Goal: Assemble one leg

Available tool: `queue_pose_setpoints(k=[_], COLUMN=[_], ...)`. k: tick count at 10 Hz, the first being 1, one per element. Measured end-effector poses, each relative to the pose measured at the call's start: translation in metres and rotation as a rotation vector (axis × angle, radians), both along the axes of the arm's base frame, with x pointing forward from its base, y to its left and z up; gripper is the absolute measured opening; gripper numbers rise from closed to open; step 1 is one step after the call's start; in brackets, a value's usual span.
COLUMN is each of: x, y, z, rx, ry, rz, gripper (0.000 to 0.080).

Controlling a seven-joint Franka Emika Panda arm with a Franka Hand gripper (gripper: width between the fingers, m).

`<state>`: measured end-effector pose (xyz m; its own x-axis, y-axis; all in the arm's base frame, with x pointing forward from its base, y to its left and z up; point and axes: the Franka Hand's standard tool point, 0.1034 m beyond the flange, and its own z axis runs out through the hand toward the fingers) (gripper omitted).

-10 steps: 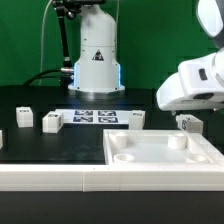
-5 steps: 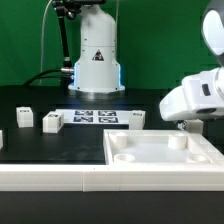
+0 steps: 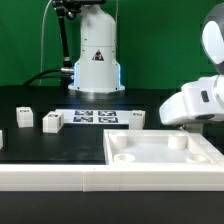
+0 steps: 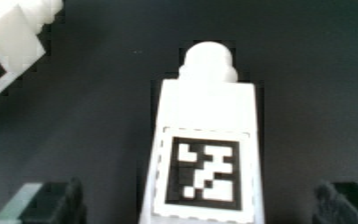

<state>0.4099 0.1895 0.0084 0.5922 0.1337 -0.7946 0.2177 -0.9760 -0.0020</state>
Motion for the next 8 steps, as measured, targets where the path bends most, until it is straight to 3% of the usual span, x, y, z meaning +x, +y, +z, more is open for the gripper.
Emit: queue_pose_setpoints(k=[2,3,4,5,8], x=[0.0000,0.0000,0.0000,0.0000,0.0001], y=[-0.0002,-0.0002,-0.0002,-0.0002,-0.0002], z=[-0.0001,-0.0001,-0.0001,-0.0001,-0.0001], rx=[0.001,0.001,0.001,0.001,0.001], ry=[0.000,0.000,0.000,0.000,0.000], rz=[0.000,0.000,0.000,0.001,0.001], gripper=[0.0605,0.0430,0.0430,0.0289,0.0290])
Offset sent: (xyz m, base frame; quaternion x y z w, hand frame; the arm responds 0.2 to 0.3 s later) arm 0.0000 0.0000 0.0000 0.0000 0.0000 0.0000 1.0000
